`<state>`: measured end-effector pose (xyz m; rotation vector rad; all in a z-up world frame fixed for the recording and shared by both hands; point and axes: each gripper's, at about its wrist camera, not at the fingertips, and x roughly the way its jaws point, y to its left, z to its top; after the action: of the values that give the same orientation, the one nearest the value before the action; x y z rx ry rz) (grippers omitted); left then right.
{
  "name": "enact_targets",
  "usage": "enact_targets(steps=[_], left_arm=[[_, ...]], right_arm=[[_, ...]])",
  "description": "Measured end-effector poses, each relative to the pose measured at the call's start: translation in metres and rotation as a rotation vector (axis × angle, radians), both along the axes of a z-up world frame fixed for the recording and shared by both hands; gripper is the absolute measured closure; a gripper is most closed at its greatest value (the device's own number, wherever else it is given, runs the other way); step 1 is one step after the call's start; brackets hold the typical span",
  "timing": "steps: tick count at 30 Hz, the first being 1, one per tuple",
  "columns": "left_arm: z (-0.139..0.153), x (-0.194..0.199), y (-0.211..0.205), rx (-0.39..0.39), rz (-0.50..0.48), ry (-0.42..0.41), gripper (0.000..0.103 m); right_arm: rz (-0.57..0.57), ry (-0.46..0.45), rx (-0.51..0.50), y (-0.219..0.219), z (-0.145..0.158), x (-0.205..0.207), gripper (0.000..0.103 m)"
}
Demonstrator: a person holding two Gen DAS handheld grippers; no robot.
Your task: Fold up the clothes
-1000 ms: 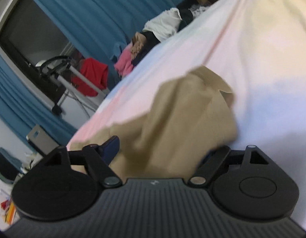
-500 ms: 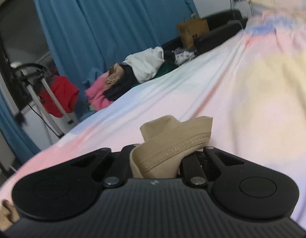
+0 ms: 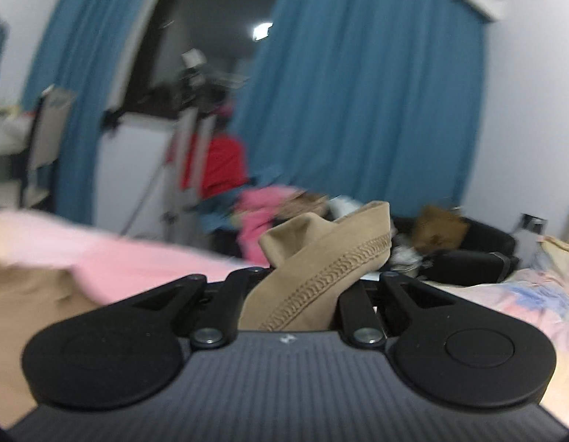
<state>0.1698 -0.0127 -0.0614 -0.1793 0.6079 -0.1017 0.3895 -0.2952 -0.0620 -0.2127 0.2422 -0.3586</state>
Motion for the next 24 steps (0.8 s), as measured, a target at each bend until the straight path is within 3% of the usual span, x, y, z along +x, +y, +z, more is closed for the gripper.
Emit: enact_targets(steps=[5, 7, 8, 9, 10, 11, 12, 14, 24], left_arm=[[-0.004, 0.004, 0.019, -0.037, 0.032, 0.011, 0.008], [-0.004, 0.007, 0.026, -0.059, 0.044, 0.010, 0.008], [-0.005, 0.009, 0.029, -0.073, 0.049, 0.014, 0.008], [-0.007, 0.010, 0.031, -0.088, 0.052, 0.021, 0.008], [-0.008, 0.012, 0.032, -0.105, 0.055, 0.029, 0.008], [-0.010, 0.013, 0.034, -0.119, 0.055, 0.037, 0.008], [-0.011, 0.014, 0.034, -0.131, 0.053, 0.043, 0.008], [-0.010, 0.014, 0.034, -0.142, 0.048, 0.040, 0.008], [0.007, -0.008, 0.012, -0.076, -0.004, -0.025, 0.008]], right_arm=[[0.110, 0.172, -0.067, 0.074, -0.047, 0.020, 0.090], [0.157, 0.244, -0.046, 0.091, -0.060, 0.026, 0.083], [0.183, 0.282, -0.018, 0.095, -0.063, 0.029, 0.075], [0.212, 0.309, 0.012, 0.098, -0.064, 0.031, 0.053], [0.240, 0.335, 0.043, 0.101, -0.066, 0.033, 0.040], [0.265, 0.339, 0.061, 0.102, -0.063, 0.032, 0.020], [0.286, 0.323, 0.071, 0.101, -0.058, 0.028, 0.016], [0.322, 0.290, 0.100, 0.097, -0.045, 0.012, 0.016], [0.412, 0.110, 0.403, 0.040, 0.033, -0.151, 0.016]])
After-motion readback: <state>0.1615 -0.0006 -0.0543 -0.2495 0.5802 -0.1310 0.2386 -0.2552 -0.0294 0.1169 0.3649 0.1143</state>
